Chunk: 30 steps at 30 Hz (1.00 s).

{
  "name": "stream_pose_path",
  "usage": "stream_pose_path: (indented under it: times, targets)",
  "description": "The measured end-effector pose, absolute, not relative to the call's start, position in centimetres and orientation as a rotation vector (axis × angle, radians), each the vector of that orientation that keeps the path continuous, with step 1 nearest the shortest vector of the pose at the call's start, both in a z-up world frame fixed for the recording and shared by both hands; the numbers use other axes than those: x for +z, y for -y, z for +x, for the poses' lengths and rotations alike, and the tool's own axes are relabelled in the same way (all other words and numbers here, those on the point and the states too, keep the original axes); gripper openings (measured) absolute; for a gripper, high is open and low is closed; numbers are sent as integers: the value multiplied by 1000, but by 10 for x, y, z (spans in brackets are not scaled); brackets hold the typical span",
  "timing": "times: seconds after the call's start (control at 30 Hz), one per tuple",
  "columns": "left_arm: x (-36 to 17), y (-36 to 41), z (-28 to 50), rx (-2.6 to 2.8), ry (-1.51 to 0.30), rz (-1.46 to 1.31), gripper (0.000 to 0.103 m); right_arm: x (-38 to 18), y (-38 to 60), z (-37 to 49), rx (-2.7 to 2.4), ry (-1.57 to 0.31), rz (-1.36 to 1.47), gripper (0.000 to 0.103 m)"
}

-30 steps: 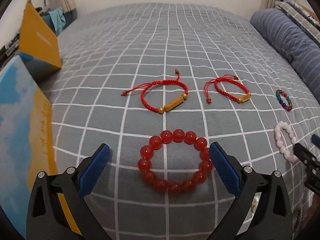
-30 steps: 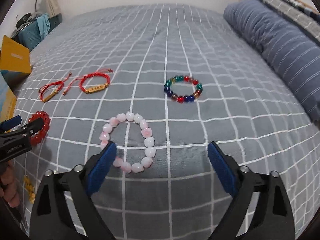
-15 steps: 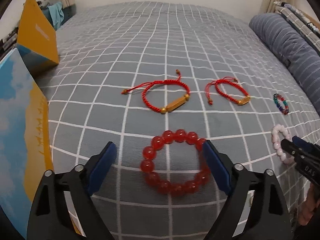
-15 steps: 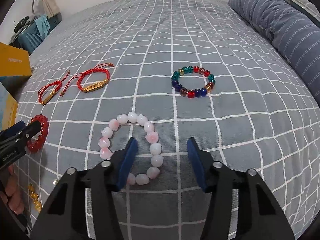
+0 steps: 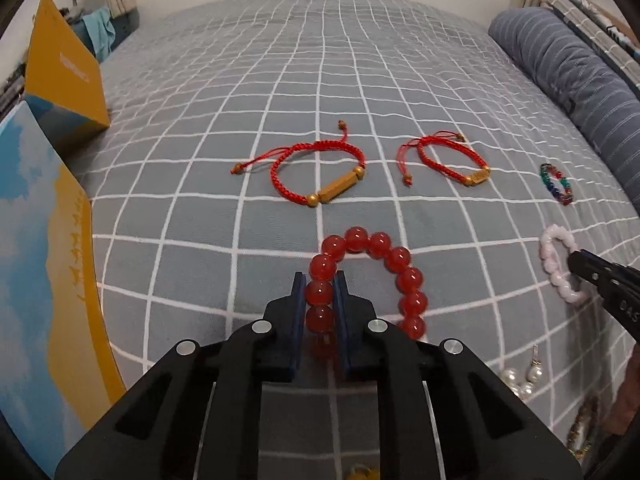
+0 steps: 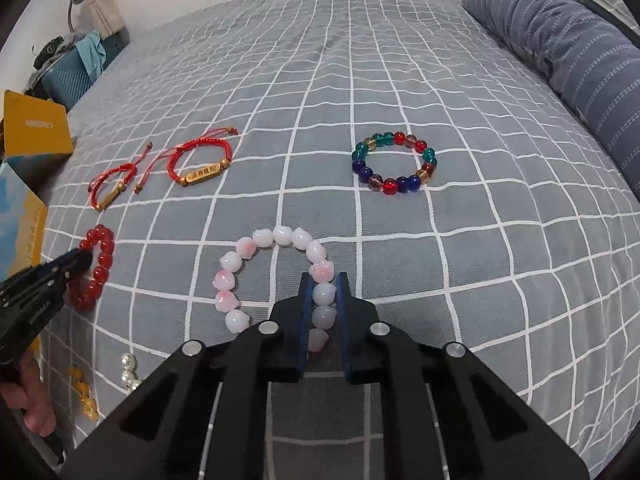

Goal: Organize jewelry
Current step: 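Grasp the red bead bracelet with the left tool while the right tool grasps the pink-white bracelet, then lift both bracelets and carry them over the white box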

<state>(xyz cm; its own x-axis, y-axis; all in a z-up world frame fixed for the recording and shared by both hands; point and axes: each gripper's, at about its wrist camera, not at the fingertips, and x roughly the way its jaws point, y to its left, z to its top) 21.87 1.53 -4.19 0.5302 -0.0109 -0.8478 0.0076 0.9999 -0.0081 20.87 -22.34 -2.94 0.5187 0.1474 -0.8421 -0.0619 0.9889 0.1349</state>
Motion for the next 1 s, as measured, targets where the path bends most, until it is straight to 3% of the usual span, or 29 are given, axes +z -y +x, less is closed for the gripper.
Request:
stream_pose_path:
  times: [1.0]
  targets:
    - [37, -4, 181, -129, -914, -44, 13, 40, 229, 176, 155, -875, 103, 11]
